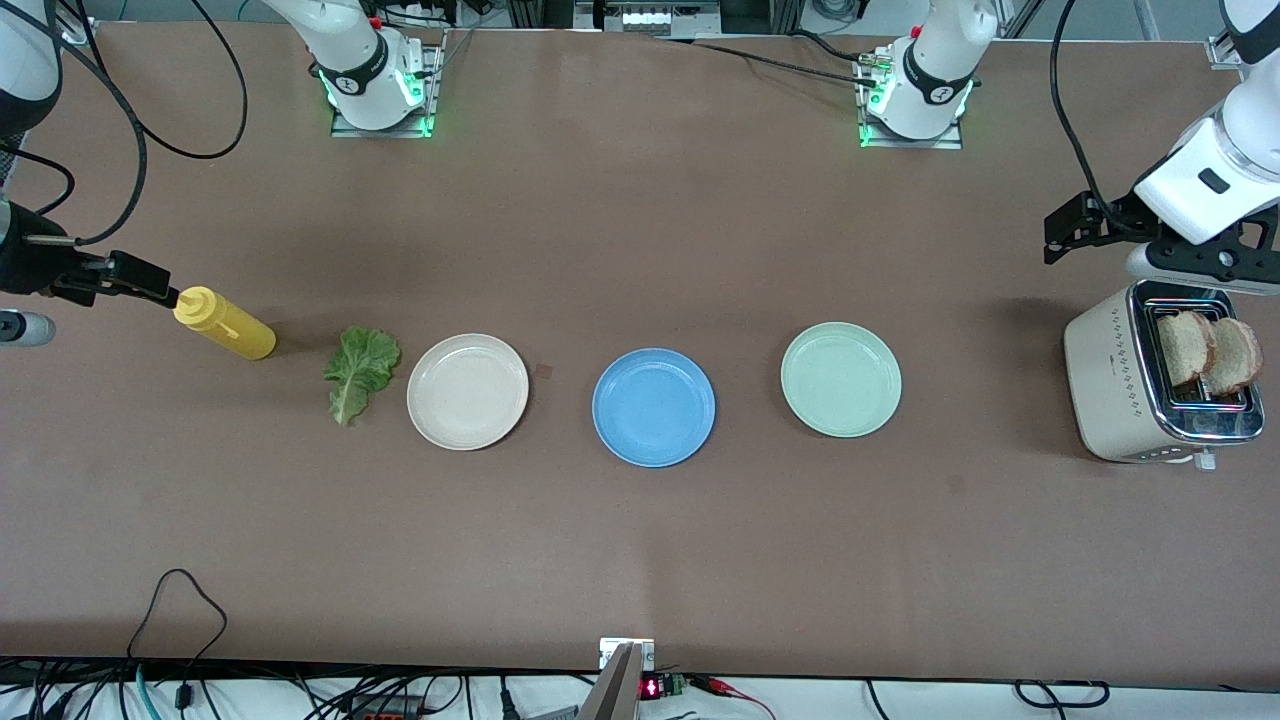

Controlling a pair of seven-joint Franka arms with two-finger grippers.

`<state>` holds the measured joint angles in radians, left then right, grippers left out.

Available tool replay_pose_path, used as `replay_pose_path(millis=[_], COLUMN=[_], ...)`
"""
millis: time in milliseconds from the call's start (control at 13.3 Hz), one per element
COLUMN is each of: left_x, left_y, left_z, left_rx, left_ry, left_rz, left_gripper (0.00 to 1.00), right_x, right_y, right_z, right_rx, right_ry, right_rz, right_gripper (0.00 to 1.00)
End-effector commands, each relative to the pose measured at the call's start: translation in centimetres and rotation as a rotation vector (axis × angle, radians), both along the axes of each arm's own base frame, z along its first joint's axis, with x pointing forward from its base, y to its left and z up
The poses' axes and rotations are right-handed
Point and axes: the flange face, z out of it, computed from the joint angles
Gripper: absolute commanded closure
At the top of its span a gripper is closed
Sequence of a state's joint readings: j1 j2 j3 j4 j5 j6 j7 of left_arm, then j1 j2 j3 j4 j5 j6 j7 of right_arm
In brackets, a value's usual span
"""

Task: Make sandwich in blue plate with both arms
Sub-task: 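Reach the left gripper down into the toaster onto a bread slice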

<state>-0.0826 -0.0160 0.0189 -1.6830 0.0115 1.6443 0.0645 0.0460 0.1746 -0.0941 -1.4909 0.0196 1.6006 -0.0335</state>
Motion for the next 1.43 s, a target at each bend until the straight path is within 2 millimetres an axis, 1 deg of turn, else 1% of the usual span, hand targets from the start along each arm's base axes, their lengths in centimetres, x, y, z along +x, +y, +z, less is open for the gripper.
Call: replay_pose_path(millis=[0,301,451,526,601,752,827,902,1052,1128,1203,1353], left_x=[0.1,0.3,0.6,0.4,0.2,0.4,0.9,1.7,4.0,4.8,5.3,5.6], left_y=[0.2,0.6,0.6,0.6,0.8,1.2,2.0,3.1,5.2,6.9,9.3,12.1], left_z=[0.1,0.3,-0.6,-1.6,-1.9,-2.9,-3.7,-3.7,-5.2,-5.3,-5.9,-6.8], left_rx=[0.019,0.019,0.021,0.025,0.026,0.030,0.028,0.028,0.033,0.061,0.107,0.148], left_ry=[0.005,0.005,0.030,0.078,0.108,0.135,0.148,0.145,0.179,0.198,0.220,0.231], left_rz=[-0.018,-0.007,0.001,0.003,0.005,0.016,0.031,0.053,0.087,0.102,0.124,0.084], left_gripper=[0.00,0.00,0.00,0.00,0.00,0.00,0.00,0.00,0.00,0.00,0.00,0.00], right_x=[-0.3,-0.3,-0.3,-0.3,-0.3,-0.3,-0.3,-0.3,-0.3,-0.3,-0.3,-0.3], right_y=[0.0,0.0,0.0,0.0,0.0,-0.1,-0.3,-0.3,0.1,0.2,0.1,-0.2], right_z=[0.2,0.2,0.2,0.2,0.2,0.2,0.2,0.2,0.2,0.2,0.2,0.2], right_rx=[0.005,0.005,0.005,0.005,0.005,0.005,0.005,0.005,0.005,0.005,0.005,0.005], right_ry=[0.004,0.004,0.004,0.002,0.002,0.004,0.004,0.002,0.002,0.002,0.002,0.002], right_rz=[-0.015,-0.015,-0.015,-0.015,-0.015,-0.016,-0.018,-0.018,-0.012,-0.009,-0.010,-0.015], right_gripper=[0.00,0.00,0.00,0.00,0.00,0.00,0.00,0.00,0.00,0.00,0.00,0.00])
